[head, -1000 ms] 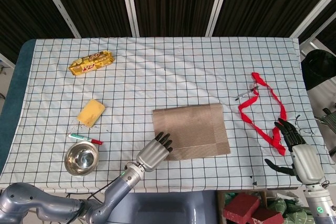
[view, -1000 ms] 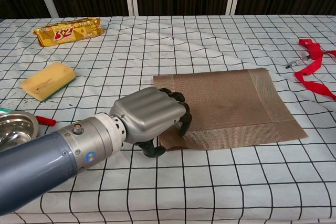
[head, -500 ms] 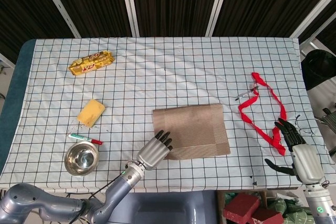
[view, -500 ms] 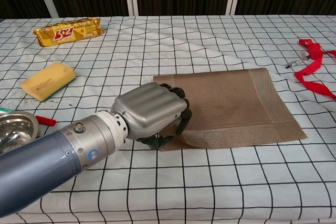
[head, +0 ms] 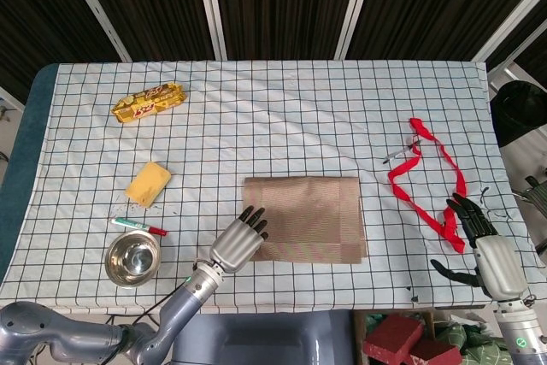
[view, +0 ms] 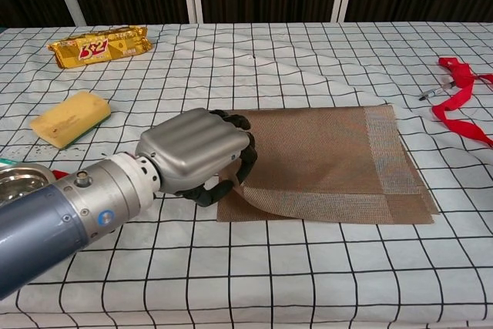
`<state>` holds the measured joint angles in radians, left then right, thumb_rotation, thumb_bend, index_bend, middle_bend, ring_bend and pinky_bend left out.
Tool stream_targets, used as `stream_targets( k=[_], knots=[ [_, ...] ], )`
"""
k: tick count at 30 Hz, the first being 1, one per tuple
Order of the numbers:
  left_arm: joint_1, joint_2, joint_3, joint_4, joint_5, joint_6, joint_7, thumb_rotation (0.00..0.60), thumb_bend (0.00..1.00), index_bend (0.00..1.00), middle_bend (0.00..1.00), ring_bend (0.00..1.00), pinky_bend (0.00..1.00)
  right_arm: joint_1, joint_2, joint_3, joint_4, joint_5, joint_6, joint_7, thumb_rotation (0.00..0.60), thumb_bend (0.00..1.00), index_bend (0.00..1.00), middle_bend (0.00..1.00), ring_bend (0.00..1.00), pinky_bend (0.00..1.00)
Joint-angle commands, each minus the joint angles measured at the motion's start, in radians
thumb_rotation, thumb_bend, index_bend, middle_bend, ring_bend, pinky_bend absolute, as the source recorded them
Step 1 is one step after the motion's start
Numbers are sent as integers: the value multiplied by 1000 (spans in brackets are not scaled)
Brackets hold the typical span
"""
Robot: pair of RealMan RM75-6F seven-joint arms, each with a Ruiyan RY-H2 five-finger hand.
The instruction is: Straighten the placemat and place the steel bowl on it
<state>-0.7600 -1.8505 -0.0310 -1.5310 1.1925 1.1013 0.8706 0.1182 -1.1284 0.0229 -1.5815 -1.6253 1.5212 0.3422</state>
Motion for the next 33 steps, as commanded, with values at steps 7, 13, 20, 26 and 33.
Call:
stream_targets(
  k=[7, 13, 20, 26, 33],
  knots=[
    [52, 128, 39, -129, 54, 64, -25, 600, 436, 706, 297, 96, 163, 0, 2, 3, -1, 4, 0, 2, 600, 127, 81, 0, 0, 168],
    [108, 278, 109, -292, 108, 117, -34, 600, 436, 705, 297, 96, 163, 1, 2, 4, 0, 7, -3, 1, 600, 127, 81, 0, 0, 168],
    [178, 399, 231, -410, 239, 170, -78, 600, 436, 704, 297, 96, 163, 0, 1, 4, -3, 6, -3, -5, 600, 127, 82, 0, 0, 168],
    [242, 458, 316, -446, 349, 220, -89, 600, 436, 704, 297, 96, 163, -2, 2, 4, -4, 5, 0, -6, 600, 127, 82, 0, 0, 168],
    [308, 517, 330, -459, 407, 273, -145, 600, 436, 705, 298, 96, 163, -1, 1, 1, -2, 2, -4, -9, 600, 127, 82, 0, 0, 168]
  ],
)
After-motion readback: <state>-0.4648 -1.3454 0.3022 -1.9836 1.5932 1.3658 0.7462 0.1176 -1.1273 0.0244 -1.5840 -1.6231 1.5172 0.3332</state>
